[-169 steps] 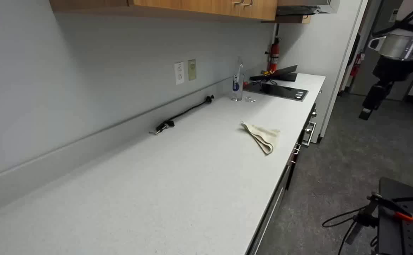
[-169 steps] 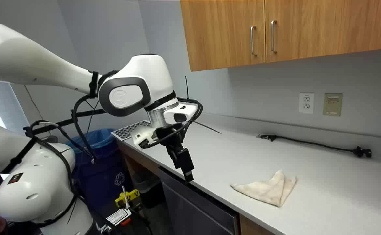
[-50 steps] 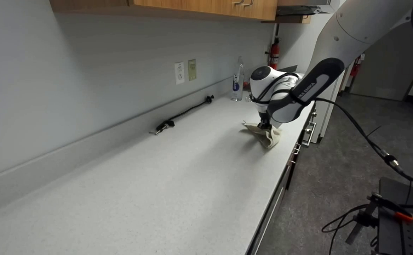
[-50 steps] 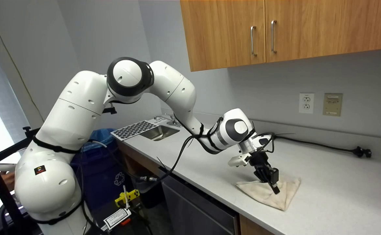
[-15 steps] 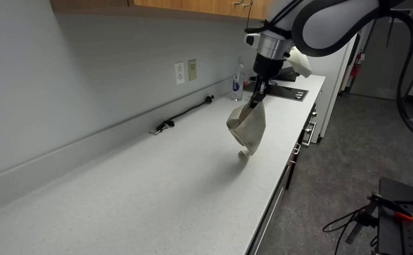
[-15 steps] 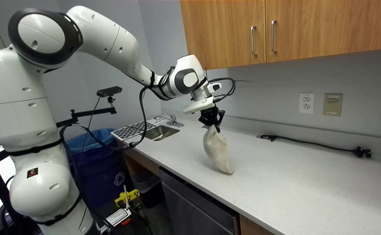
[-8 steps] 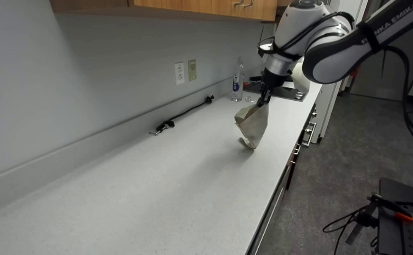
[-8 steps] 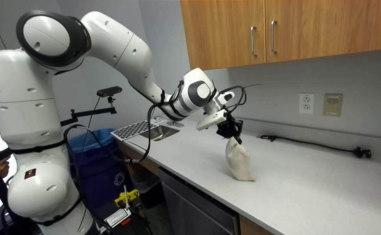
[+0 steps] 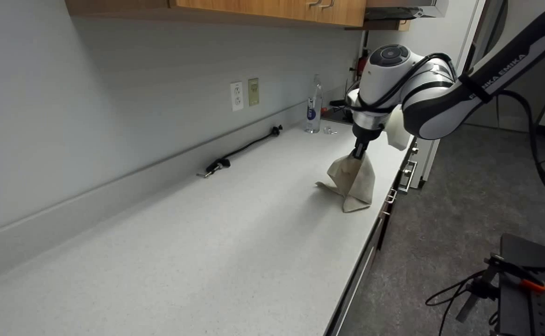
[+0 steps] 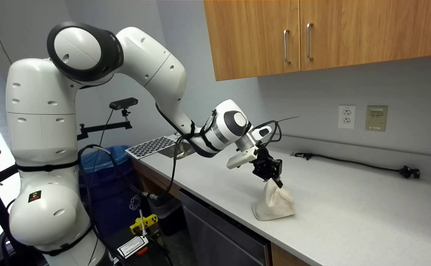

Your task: Unfold the table cloth.

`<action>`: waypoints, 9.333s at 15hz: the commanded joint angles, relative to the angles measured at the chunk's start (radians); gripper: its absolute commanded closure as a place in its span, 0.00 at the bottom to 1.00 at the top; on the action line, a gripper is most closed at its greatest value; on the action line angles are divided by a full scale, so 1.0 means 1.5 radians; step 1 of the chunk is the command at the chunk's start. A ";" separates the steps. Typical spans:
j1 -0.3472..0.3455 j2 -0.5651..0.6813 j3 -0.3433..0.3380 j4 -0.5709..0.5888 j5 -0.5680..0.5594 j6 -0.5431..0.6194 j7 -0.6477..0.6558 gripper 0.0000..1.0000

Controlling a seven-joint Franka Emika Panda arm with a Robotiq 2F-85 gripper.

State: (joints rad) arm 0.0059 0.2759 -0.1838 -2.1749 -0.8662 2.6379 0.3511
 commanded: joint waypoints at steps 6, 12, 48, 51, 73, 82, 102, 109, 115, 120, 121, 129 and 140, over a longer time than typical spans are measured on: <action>0.028 -0.119 0.105 -0.038 0.091 -0.147 -0.115 0.99; 0.034 -0.194 0.161 -0.042 0.269 -0.177 -0.303 0.99; 0.009 -0.151 0.215 0.016 0.723 -0.243 -0.542 0.99; 0.008 -0.163 0.204 0.050 0.803 -0.312 -0.591 0.99; -0.058 0.146 0.072 0.064 0.797 0.202 -0.345 0.99; 0.251 0.264 -0.316 0.063 0.575 0.283 -0.017 0.31; 0.032 0.084 0.050 0.121 0.488 -0.048 -0.241 0.61; 0.036 0.188 0.062 0.223 0.479 -0.062 -0.224 1.00; 0.025 0.274 0.063 0.292 0.489 -0.062 -0.229 1.00; 0.023 0.326 0.066 0.343 0.493 -0.071 -0.228 1.00; 0.023 0.335 0.069 0.352 0.495 -0.074 -0.229 1.00; 0.034 0.388 0.070 0.446 0.498 -0.085 -0.199 1.00; 0.076 0.497 -0.017 0.620 0.482 -0.041 -0.052 1.00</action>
State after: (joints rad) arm 0.1036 0.9714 -0.1687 -1.3298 -0.1317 2.5993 0.2183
